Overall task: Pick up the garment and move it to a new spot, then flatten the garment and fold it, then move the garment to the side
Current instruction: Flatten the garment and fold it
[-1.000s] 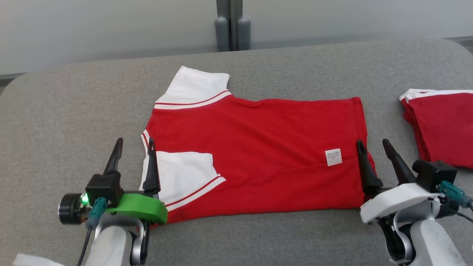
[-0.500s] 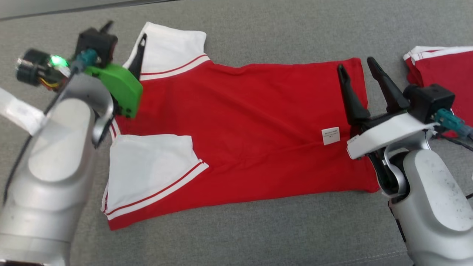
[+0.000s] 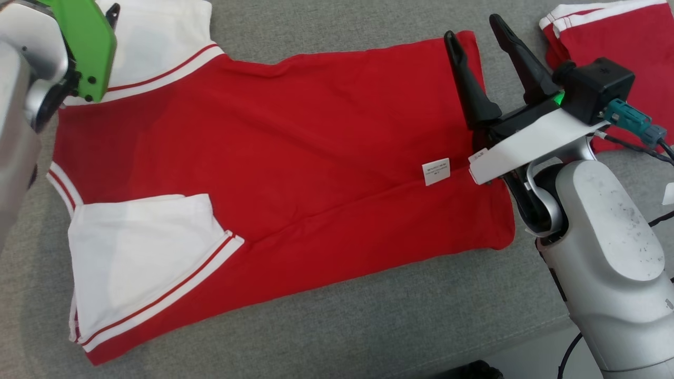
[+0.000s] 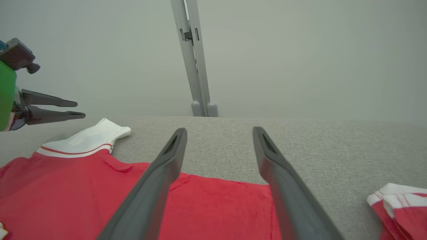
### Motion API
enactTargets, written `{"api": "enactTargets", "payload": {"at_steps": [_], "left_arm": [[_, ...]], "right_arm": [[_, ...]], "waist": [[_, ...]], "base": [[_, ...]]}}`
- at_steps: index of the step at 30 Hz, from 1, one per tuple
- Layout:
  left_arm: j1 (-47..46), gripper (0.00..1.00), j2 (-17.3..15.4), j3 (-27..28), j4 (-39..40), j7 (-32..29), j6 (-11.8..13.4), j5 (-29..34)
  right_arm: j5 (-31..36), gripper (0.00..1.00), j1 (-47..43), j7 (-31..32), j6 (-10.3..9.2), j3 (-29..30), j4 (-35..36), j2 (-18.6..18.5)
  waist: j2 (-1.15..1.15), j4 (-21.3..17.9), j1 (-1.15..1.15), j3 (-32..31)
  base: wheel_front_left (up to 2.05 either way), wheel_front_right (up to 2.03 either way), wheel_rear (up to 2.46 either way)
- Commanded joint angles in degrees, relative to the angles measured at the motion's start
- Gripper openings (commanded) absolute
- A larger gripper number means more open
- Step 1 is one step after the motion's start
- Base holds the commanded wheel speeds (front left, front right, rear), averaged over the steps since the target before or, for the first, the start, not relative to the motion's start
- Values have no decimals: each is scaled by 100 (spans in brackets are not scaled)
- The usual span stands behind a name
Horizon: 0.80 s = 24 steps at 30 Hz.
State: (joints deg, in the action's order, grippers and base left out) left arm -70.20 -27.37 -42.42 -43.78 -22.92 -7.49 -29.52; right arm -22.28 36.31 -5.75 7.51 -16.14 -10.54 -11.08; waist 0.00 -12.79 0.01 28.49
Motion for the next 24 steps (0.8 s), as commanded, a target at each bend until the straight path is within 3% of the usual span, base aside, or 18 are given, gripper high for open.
{"api": "enactTargets", "payload": {"at_steps": [1, 8, 24], "left_arm": [[-209, 100, -112, -83, -44, -106, 9, -166], [-633, 100, -424, -570, -323, -545, 10, -785], [-931, 100, -278, -636, -1121, -511, 8, -1190]], "right_arm": [[-57, 100, 89, -63, -6, -46, -5, 21], [-87, 100, 144, -139, -6, -199, 0, -18], [-86, 100, 195, -227, -7, -346, -181, 13]], "waist": [[0, -273, -1, 245], [0, -390, -1, 396], [0, -510, -1, 607]], "base": [[0, 0, 0], [0, 0, 0], [0, 0, 0]]}}
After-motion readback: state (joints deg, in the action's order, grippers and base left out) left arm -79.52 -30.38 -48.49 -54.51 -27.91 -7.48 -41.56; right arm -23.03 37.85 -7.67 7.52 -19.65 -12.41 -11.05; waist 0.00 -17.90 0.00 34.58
